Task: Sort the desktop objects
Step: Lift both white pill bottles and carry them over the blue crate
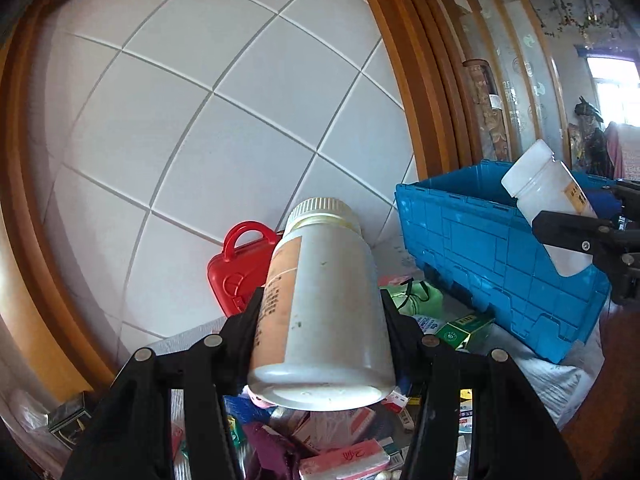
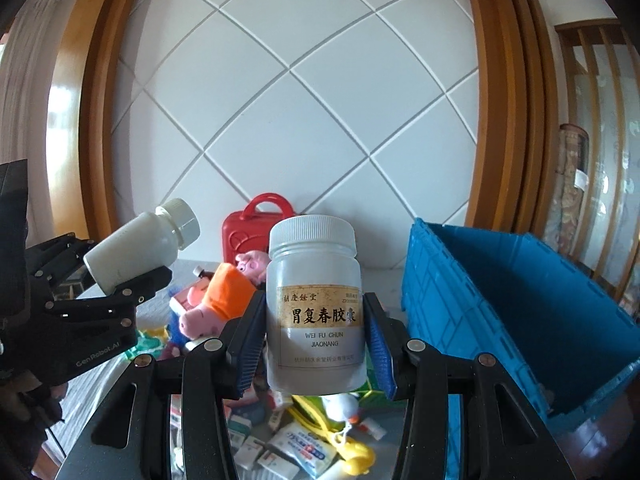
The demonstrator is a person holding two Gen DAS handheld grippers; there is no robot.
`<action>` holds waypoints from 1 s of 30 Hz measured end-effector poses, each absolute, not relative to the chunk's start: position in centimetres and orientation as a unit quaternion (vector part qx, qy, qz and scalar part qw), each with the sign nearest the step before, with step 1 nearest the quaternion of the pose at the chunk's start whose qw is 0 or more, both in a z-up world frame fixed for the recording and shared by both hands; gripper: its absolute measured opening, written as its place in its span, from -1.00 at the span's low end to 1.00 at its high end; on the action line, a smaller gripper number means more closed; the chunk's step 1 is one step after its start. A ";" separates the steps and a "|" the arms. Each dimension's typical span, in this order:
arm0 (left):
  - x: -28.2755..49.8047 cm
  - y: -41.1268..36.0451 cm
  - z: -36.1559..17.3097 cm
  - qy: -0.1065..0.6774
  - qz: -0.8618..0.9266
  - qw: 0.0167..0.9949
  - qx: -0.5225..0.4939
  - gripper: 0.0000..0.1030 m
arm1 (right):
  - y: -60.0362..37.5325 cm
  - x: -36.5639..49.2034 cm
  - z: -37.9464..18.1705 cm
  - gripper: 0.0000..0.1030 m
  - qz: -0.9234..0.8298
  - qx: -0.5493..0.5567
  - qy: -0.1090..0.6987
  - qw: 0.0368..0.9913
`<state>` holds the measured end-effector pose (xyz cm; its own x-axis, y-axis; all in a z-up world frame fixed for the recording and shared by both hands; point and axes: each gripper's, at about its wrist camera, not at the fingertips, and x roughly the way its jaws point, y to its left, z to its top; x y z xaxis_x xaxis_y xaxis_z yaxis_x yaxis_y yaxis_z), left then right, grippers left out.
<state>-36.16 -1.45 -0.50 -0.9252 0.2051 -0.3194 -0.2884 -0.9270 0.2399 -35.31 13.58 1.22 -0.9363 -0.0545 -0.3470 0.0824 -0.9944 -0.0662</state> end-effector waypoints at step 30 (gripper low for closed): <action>-37.5 25.2 3.8 0.175 0.958 0.199 -0.105 0.01 | 39.1 -33.4 5.3 -0.10 -0.986 0.146 0.012 -0.075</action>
<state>-37.52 25.19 3.83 -0.8990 0.3441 -0.2711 -0.4178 -0.8595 0.2945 -33.36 39.14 5.28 -0.9459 0.1523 -0.2866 -0.1453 -0.9883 -0.0457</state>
